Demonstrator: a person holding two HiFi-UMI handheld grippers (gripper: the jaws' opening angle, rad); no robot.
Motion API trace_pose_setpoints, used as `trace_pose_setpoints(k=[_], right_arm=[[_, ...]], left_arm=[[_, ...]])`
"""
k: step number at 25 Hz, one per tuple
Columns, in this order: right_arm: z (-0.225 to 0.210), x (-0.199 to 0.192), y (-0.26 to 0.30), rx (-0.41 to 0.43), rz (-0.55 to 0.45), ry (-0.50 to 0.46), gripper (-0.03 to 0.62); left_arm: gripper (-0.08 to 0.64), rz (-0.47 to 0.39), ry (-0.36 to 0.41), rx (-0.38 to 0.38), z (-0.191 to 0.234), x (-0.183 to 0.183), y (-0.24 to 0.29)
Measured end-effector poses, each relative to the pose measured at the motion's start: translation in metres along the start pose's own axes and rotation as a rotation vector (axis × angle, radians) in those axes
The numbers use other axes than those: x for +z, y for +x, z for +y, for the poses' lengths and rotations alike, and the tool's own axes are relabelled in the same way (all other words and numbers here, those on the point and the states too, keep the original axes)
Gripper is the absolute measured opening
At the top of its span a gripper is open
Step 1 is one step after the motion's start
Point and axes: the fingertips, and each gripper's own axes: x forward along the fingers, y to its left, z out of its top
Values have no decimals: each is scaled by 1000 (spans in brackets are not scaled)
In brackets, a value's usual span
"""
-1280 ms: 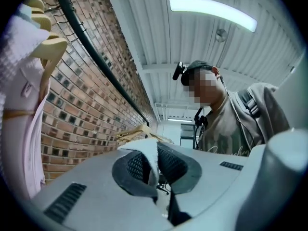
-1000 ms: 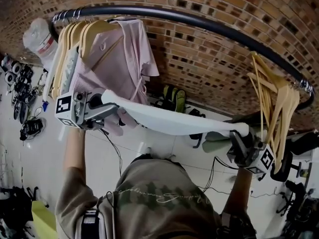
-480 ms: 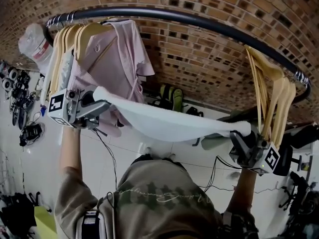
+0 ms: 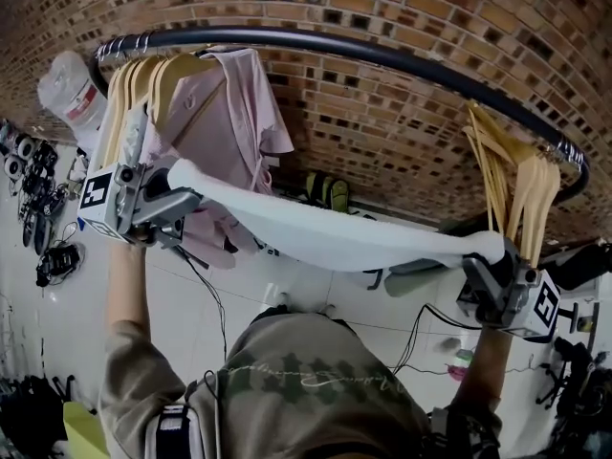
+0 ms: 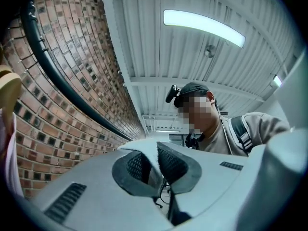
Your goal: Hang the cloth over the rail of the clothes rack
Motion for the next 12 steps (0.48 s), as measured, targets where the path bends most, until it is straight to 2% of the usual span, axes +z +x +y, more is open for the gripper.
trace_pose_setpoints(k=[12], right_arm=[[-20,50,7,10,27,-2,20]], left_arm=[[16,16,-1,-15,18,46,17]])
